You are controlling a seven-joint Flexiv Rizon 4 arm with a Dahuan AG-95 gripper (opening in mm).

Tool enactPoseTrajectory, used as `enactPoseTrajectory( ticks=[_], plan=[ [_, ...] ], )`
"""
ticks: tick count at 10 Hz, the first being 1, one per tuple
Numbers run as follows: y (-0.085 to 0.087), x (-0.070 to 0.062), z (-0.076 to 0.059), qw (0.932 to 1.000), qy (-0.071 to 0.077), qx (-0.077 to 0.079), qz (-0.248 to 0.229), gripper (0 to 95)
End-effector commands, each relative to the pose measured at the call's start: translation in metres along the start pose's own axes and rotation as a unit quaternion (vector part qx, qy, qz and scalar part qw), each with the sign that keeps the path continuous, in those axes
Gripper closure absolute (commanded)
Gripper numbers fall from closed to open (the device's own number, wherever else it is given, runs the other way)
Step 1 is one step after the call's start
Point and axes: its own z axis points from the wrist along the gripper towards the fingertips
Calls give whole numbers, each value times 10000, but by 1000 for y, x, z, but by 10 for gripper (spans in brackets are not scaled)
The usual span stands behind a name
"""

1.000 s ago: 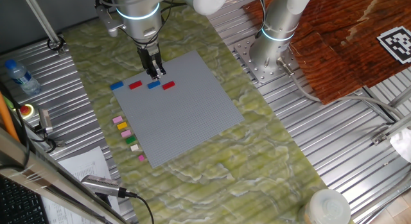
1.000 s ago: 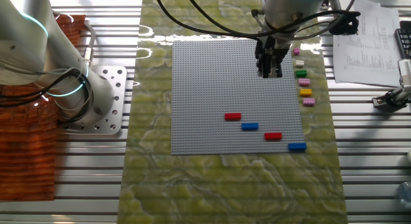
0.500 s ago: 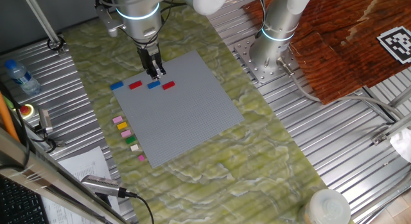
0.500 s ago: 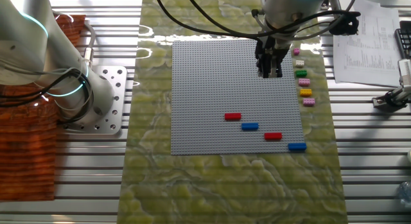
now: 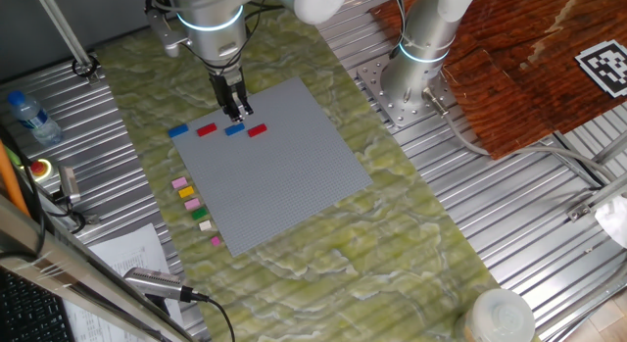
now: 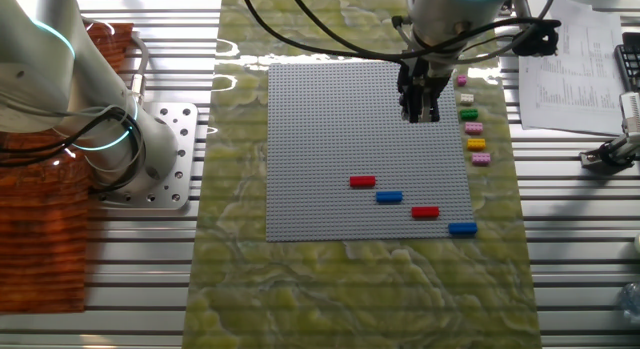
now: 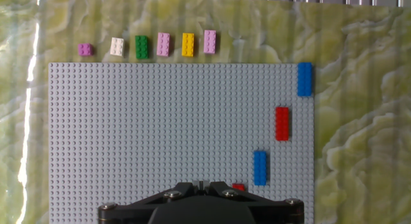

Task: Stack small Lego blocks randomly, one at a time

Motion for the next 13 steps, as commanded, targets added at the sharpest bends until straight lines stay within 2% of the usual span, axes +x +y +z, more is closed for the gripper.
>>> enactPoseTrajectory(
  ticks=[1,4,7,9,13],
  plan=[
    [-2,-3,8,10000,-32,3,-10,950],
    [-5,-10,19,10000,-64,9,-10,950],
    [-8,-32,41,9999,-77,67,-58,950],
    [-8,-44,51,9999,-79,95,-91,950],
    [-13,-64,64,9993,-85,99,-359,950]
  ],
)
